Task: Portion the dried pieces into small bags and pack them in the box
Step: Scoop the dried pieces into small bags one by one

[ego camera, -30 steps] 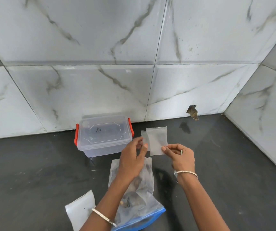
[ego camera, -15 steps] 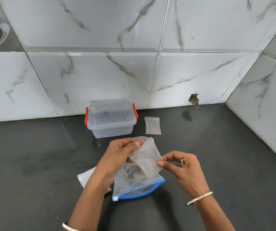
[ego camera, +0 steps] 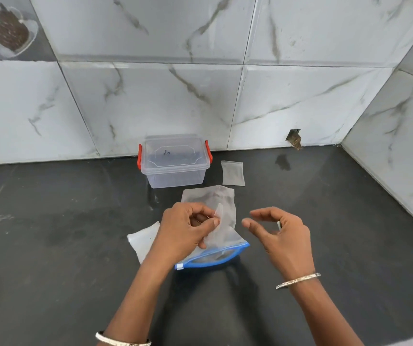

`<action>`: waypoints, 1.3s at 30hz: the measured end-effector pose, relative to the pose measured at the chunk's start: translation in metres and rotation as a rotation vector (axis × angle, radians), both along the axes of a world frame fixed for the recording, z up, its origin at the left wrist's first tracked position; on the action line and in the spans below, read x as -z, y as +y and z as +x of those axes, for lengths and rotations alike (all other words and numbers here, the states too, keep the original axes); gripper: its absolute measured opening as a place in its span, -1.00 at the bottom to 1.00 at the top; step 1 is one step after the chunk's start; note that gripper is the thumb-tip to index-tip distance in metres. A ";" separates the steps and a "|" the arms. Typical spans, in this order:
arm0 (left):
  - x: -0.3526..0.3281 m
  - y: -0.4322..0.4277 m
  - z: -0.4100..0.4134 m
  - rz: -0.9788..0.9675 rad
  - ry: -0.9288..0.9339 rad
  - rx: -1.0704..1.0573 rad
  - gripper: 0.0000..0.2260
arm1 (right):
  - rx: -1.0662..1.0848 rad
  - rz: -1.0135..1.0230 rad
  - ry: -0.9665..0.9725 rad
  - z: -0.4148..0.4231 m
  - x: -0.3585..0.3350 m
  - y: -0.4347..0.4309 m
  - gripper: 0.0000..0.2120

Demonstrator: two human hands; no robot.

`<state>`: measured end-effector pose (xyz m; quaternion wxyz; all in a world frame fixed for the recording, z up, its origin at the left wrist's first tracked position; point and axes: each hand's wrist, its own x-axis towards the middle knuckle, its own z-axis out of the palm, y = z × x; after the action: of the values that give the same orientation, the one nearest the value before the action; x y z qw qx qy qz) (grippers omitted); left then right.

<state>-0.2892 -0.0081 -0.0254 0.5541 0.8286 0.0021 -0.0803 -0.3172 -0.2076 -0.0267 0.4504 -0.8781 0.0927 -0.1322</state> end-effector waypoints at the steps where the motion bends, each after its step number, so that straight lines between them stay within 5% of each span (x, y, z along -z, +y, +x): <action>1: 0.000 -0.003 -0.003 0.023 -0.058 -0.027 -0.95 | 0.042 0.006 -0.049 -0.004 -0.004 0.006 -0.87; 7: 0.005 -0.023 -0.025 0.075 -0.280 -0.083 -0.93 | -0.057 0.054 -0.057 -0.022 -0.015 0.040 -0.71; 12: 0.014 -0.031 -0.033 0.164 -0.443 -0.121 -0.88 | -0.066 -0.023 -0.100 -0.015 -0.003 0.037 -0.81; 19: 0.021 -0.034 -0.033 0.233 -0.609 -0.142 -0.83 | -0.098 -0.304 -0.249 -0.019 0.002 0.042 -0.84; 23: 0.019 -0.037 -0.033 0.333 -0.714 -0.131 -0.86 | -0.175 -0.538 -0.084 -0.016 0.004 0.040 -0.83; 26: 0.021 -0.037 -0.032 0.418 -0.795 -0.145 -0.89 | -0.330 -0.536 0.106 -0.015 0.001 0.036 -0.74; 32: 0.020 -0.016 -0.023 0.402 -0.690 -0.199 -0.84 | -0.570 -0.467 0.114 -0.013 -0.003 0.028 -0.48; 35: 0.018 -0.011 -0.018 0.388 -0.591 -0.177 -0.85 | -0.663 -0.559 0.134 -0.010 -0.003 0.025 -0.63; 39: 0.009 0.004 -0.017 0.114 -0.428 -0.016 -0.79 | -0.615 -0.540 0.074 -0.006 -0.006 0.024 -0.77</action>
<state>-0.3060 -0.0045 -0.0345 0.4950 0.8566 -0.1042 0.1020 -0.3236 -0.1838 -0.0203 0.2188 -0.9556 -0.1962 0.0205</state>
